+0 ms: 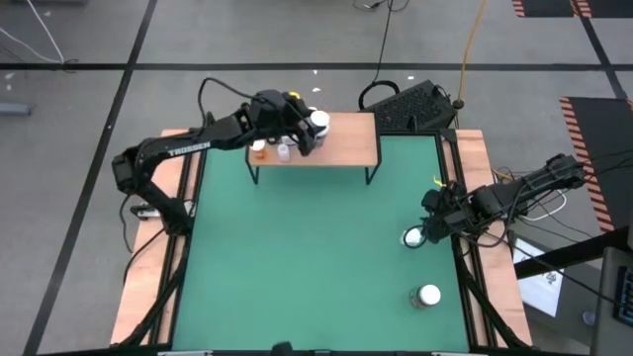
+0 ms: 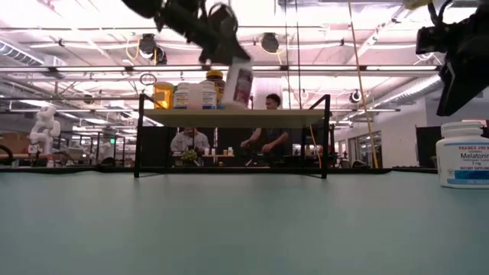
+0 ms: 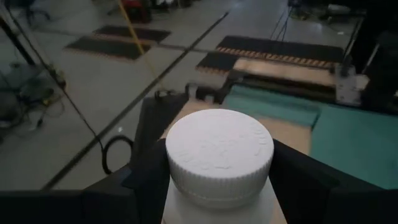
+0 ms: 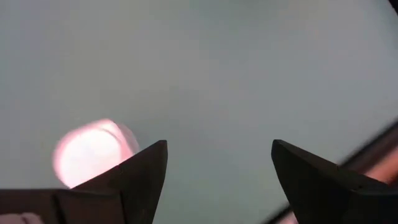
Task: Pick and place medicine bottles onto shelf by color
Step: Put the large white pill bottle on the shelf
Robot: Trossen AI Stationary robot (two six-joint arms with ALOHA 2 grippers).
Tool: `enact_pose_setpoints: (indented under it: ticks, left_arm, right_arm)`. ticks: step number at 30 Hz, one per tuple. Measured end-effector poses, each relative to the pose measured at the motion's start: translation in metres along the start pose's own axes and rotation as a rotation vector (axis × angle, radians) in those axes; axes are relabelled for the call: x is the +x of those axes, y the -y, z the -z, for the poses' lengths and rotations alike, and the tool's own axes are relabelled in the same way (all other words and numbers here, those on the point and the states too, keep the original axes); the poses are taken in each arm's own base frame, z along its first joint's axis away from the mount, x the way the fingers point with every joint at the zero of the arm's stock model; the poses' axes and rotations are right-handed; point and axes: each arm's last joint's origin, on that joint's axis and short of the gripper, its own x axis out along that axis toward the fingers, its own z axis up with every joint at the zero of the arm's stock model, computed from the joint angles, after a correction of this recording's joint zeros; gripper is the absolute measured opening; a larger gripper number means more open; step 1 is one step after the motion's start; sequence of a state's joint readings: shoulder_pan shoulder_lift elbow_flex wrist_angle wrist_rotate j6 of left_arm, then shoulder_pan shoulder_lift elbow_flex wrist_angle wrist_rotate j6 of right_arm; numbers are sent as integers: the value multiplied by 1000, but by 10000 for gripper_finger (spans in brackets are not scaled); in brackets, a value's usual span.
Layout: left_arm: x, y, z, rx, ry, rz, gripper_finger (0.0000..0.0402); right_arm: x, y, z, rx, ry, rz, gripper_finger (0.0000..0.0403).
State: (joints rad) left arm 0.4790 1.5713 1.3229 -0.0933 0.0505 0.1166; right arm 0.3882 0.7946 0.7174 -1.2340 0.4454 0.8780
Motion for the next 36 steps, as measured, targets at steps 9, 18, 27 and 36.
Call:
enact_pose_setpoints:
  ticks: [9, 18, 27, 36]
  left_arm:
    - [11, -21, 22, -51, 34, -2, 237]
    - [11, -22, 23, -44, 29, -2, 238]
    - [11, -19, 23, 26, 27, -2, 252]
    - [11, -20, 24, 35, 16, -34, 355]
  right_arm:
    - [-1, -9, -8, 25, 74, -87, 281]
    - [-1, -9, -8, 27, 78, -89, 281]
    - [-1, -12, -11, 44, 104, -115, 281]
    - [-2, -12, -13, 64, 153, -97, 281]
